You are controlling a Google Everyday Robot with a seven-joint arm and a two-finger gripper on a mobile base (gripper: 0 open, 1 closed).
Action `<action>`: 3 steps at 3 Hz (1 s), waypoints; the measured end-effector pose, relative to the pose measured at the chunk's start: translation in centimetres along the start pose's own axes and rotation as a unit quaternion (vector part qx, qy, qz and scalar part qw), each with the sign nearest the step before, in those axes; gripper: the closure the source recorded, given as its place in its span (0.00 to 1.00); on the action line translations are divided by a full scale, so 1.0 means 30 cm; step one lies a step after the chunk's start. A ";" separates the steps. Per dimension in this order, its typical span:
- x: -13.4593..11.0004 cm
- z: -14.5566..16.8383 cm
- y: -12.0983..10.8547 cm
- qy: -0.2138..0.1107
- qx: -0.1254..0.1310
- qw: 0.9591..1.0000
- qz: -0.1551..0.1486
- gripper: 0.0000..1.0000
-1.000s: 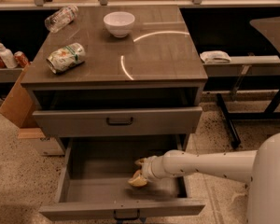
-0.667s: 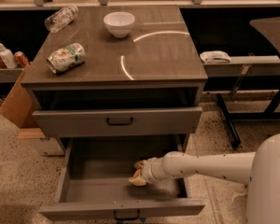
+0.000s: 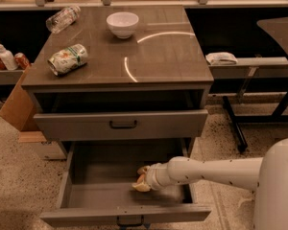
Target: Pick orange from middle drawer and place on counter
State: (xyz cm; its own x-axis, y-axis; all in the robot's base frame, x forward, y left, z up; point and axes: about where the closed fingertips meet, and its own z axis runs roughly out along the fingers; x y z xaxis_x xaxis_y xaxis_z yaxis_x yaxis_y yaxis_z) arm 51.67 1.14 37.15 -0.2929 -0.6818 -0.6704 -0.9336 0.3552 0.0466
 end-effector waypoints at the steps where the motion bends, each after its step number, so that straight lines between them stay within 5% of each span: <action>1: -0.001 -0.001 0.000 0.000 0.000 1.000 0.000 0.81; 3: -0.001 -0.001 0.000 0.000 0.000 1.000 0.000 0.36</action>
Offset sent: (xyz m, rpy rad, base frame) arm -0.0052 -0.0003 0.0093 0.0301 0.0091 0.0098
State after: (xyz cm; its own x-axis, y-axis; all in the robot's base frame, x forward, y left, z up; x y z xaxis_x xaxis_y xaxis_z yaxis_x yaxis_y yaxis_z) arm 51.67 1.14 37.21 -0.2928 -0.6818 -0.6704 -0.9336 0.3552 0.0466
